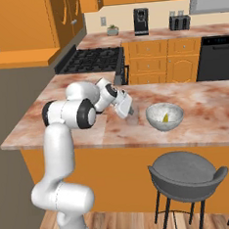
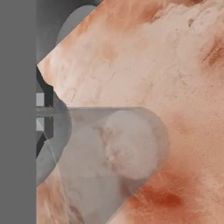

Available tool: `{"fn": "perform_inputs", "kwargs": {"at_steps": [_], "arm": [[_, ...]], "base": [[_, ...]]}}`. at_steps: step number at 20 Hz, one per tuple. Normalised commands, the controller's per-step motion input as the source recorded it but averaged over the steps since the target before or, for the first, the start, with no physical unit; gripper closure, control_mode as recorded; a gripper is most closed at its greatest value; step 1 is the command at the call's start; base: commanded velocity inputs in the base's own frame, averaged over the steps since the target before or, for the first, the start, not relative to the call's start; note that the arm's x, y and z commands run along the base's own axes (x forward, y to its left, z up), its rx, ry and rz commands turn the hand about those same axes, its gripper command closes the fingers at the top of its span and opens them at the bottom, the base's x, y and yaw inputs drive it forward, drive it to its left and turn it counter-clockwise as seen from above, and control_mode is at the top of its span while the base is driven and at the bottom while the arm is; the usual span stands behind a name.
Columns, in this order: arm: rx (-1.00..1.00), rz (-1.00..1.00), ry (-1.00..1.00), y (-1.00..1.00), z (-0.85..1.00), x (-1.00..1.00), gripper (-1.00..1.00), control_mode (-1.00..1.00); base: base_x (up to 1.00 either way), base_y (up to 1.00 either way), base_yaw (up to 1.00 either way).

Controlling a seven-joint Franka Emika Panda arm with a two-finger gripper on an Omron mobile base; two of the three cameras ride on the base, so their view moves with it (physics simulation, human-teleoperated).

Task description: There is a bowl on the dining counter. Grab a lemon wedge from the fridge and place it in the bowl. Then get the liquor bottle and glass cup from the cabinet and place them next to the bowl.

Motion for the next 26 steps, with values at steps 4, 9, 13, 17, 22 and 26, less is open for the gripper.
{"fn": "perform_inputs", "kwargs": {"at_steps": [4, 9, 13, 17, 22, 26], "arm": [[0.00, 0.00, 0.00, -0.18, -0.20, 0.36, 1.00, -1.00], [0.00, 0.00, 0.00, -0.18, -0.19, 0.34, 1.00, -1.00], [0.00, 0.00, 0.00, -0.11, -0.20, 0.30, 1.00, -1.00], [0.00, 0.00, 0.00, 0.03, -0.34, 0.03, 1.00, -1.00], [-0.02, 0.00, 0.00, 0.21, -0.57, -0.01, -1.00, -1.00], [0.00, 0.00, 0.00, 0.06, -0.30, -0.14, -1.00, -1.00]], "base": [[0.00, 0.00, 0.00], [0.00, 0.00, 0.00], [0.00, 0.00, 0.00], [0.00, 0.00, 0.00], [0.00, 0.00, 0.00], [0.00, 0.00, 0.00]]}}
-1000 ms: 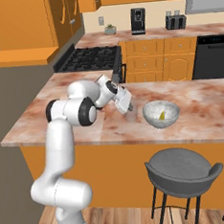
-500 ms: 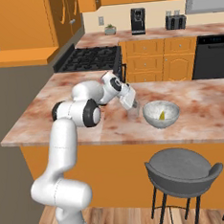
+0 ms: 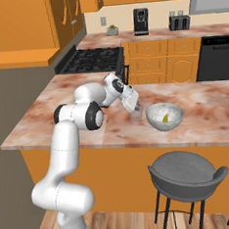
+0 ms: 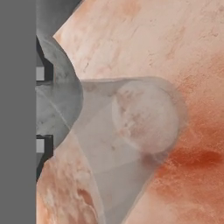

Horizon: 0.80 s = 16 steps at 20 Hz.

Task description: There is a bowl on the dining counter. Grab a lemon wedge from the fridge and place it in the bowl. Then get the liquor bottle and glass cup from the cabinet and place them next to the bowl.

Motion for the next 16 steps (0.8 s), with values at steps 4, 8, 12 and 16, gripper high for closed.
{"fn": "perform_inputs", "kwargs": {"at_steps": [4, 8, 12, 16], "arm": [[0.02, 0.00, 0.00, 0.00, -0.01, -0.20, -1.00, -1.00], [0.03, 0.00, 0.00, 0.00, 0.00, -0.48, -1.00, -1.00], [0.01, 0.00, -0.01, 0.00, 0.05, -0.49, -1.00, -1.00], [0.00, 0.00, -0.10, 0.02, 0.31, -0.55, -1.00, -1.00]], "base": [[0.00, 0.00, 0.00], [0.00, 0.00, 0.00], [0.00, 0.00, 0.00], [0.00, 0.00, 0.00]]}}
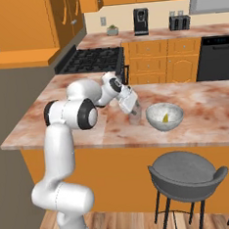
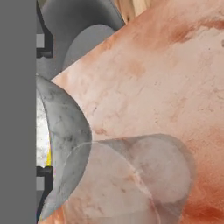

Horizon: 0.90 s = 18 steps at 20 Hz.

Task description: There is a bowl on the dining counter. Grab a lemon wedge from the fridge and place it in the bowl. Then get the liquor bottle and glass cup from the cabinet and place them next to the bowl.

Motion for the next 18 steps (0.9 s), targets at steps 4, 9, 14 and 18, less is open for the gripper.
{"fn": "perform_inputs", "kwargs": {"at_steps": [4, 9, 14, 18], "arm": [[0.00, 0.00, -0.09, 0.03, 0.42, -0.58, -1.00, -1.00], [0.00, 0.00, -0.08, 0.12, 0.42, -0.57, -1.00, -1.00], [0.01, 0.08, -0.07, 0.09, 0.39, -0.59, -1.00, -1.00], [0.02, 0.14, -0.08, 0.05, 0.35, -0.69, -1.00, -1.00]], "base": [[0.00, 0.00, 0.00], [0.00, 0.00, 0.00], [0.00, 0.00, 0.00], [0.00, 0.00, 0.00]]}}
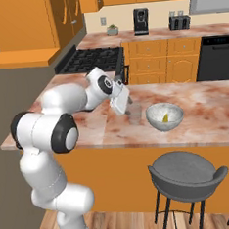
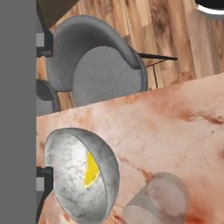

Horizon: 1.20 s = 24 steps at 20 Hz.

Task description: There is a bowl on the dining counter. Grab a lemon wedge from the fridge and place it in the bowl. Then get the liquor bottle and glass cup from the cabinet and place them next to the bowl.

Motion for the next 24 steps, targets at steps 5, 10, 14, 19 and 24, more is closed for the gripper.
{"fn": "perform_inputs", "kwargs": {"at_steps": [5, 10, 14, 19, 24], "arm": [[0.11, 0.06, -0.18, 0.09, 0.31, -0.62, -1.00, -1.00], [0.32, -0.04, -0.26, 0.17, 0.39, -0.30, -1.00, -1.00], [0.41, -0.16, -0.32, 0.18, 0.44, -0.26, -1.00, -1.00], [0.42, -0.35, -0.34, 0.27, 0.38, -0.22, -1.00, -1.00], [0.44, -0.45, -0.35, 0.24, 0.29, -0.44, -1.00, -1.00]], "base": [[0.00, 0.00, 0.00], [0.00, 0.00, 0.00], [0.00, 0.00, 0.00], [0.00, 0.00, 0.00], [0.00, 0.00, 0.00]]}}
